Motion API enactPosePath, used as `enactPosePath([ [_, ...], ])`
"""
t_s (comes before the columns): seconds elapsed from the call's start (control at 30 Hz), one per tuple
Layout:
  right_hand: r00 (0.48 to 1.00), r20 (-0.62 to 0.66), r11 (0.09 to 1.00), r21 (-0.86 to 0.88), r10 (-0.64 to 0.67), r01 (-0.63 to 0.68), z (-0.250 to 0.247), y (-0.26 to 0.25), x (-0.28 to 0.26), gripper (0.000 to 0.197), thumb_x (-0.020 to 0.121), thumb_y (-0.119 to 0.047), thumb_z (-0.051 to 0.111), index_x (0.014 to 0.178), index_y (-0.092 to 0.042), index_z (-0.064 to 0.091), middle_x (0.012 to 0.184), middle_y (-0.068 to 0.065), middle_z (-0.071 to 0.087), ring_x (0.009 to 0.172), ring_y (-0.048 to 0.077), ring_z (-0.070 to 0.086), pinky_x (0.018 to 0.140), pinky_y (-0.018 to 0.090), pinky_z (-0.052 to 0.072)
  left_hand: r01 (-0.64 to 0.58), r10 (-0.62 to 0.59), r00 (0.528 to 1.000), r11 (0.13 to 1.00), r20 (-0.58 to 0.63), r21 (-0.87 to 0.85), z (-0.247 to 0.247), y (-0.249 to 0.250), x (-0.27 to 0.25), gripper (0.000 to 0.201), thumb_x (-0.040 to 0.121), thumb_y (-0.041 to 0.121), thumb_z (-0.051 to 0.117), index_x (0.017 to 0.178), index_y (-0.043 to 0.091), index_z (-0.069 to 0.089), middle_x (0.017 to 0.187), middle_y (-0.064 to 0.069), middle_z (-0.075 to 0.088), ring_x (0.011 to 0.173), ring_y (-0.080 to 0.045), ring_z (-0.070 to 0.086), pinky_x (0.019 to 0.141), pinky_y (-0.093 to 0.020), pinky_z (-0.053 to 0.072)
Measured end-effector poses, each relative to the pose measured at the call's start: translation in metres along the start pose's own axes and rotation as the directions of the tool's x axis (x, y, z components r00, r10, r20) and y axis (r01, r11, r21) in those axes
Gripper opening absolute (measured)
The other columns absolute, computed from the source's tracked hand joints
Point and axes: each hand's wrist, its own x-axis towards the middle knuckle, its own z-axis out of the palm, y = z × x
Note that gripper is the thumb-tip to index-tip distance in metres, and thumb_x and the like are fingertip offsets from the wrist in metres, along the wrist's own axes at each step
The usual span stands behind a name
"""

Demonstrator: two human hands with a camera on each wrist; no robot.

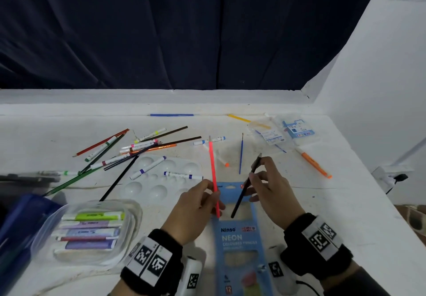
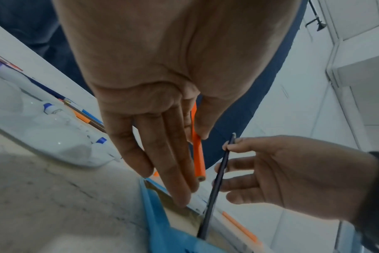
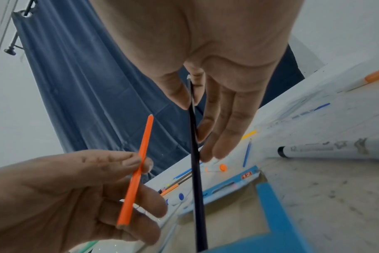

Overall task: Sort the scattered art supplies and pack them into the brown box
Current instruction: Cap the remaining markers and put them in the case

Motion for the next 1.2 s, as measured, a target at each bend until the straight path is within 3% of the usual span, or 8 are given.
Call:
enactPosePath([
  [0.13,0.996,0.088,0.995,-0.099,0.005,0.004,0.005,0.008,0.011,0.006,0.101,-0.022,0.045,0.103,-0.024,0.039,0.075,0.015,0.069,0.065,0.031,0.068,0.067,0.055,0.056,0.000,-0.009,0.995,0.996,0.095,0.089,0.007,0.001,0.003,0.012,0.105,0.025,0.046,0.107,0.019,0.056,0.091,-0.001,0.075,0.081,-0.005,0.071,0.075,-0.020,0.055],
  [0.37,0.976,0.169,0.987,-0.110,0.138,-0.121,0.013,0.027,0.027,0.015,0.090,-0.028,0.048,0.100,-0.030,0.036,0.078,0.031,0.065,0.068,0.050,0.061,0.064,0.066,0.051,-0.014,-0.014,0.987,0.986,0.163,0.167,0.009,-0.002,0.019,0.013,0.105,0.026,0.044,0.100,0.018,0.052,0.091,-0.005,0.073,0.083,-0.015,0.072,0.078,-0.039,0.058],
  [0.47,0.973,0.180,0.986,-0.110,0.143,-0.124,0.015,0.029,0.028,0.014,0.092,-0.027,0.048,0.100,-0.029,0.036,0.081,0.035,0.063,0.071,0.053,0.060,0.063,0.066,0.051,-0.020,-0.014,0.985,0.982,0.173,0.189,0.007,0.000,0.024,0.013,0.106,0.026,0.044,0.099,0.017,0.052,0.092,-0.003,0.073,0.080,-0.004,0.070,0.067,-0.020,0.053],
  [0.67,0.983,0.179,0.987,-0.159,0.048,-0.019,0.011,0.018,0.023,0.017,0.097,-0.018,0.050,0.096,-0.032,0.038,0.077,0.024,0.067,0.068,0.037,0.060,0.067,0.044,0.051,0.002,-0.016,0.992,0.993,0.125,0.117,0.005,0.000,0.027,0.013,0.106,0.024,0.045,0.094,0.022,0.051,0.111,0.002,0.070,0.088,-0.006,0.073,0.077,-0.029,0.057],
  [0.8,0.975,0.205,0.979,-0.198,0.084,-0.042,0.014,0.020,0.027,0.014,0.096,-0.019,0.052,0.102,-0.026,0.042,0.076,0.017,0.068,0.075,0.036,0.063,0.075,0.052,0.055,0.010,-0.031,0.995,0.975,0.090,0.222,0.005,-0.003,0.036,0.008,0.103,0.025,0.051,0.099,0.019,0.056,0.108,0.001,0.069,0.079,-0.007,0.072,0.063,-0.022,0.053],
  [0.87,0.969,0.212,0.972,-0.223,0.123,-0.074,0.016,0.023,0.031,0.014,0.096,-0.018,0.053,0.105,-0.021,0.043,0.077,0.013,0.070,0.074,0.030,0.065,0.073,0.049,0.057,0.002,-0.019,0.999,0.946,0.050,0.325,0.007,-0.007,0.043,0.010,0.100,0.025,0.058,0.097,0.016,0.060,0.097,-0.002,0.069,0.077,-0.015,0.068,0.070,-0.030,0.055],
  [1.03,0.948,0.224,0.960,-0.213,0.227,-0.179,0.023,0.031,0.043,0.015,0.094,-0.017,0.058,0.097,-0.018,0.043,0.086,0.016,0.071,0.059,0.020,0.055,0.060,0.038,0.048,-0.011,0.016,1.000,0.879,-0.006,0.476,0.011,-0.007,0.055,0.032,0.092,0.040,0.068,0.082,0.010,0.067,0.090,-0.007,0.059,0.077,-0.015,0.052,0.063,-0.018,0.036],
  [1.2,0.954,0.203,0.961,-0.209,0.221,-0.178,0.031,0.033,0.044,0.024,0.093,-0.020,0.063,0.099,-0.011,0.042,0.086,0.016,0.066,0.057,0.023,0.063,0.058,0.040,0.056,0.028,-0.022,1.000,0.926,-0.021,0.375,0.010,-0.001,0.065,0.018,0.088,0.033,0.075,0.085,0.016,0.070,0.082,0.003,0.065,0.077,-0.012,0.060,0.059,-0.008,0.040],
])
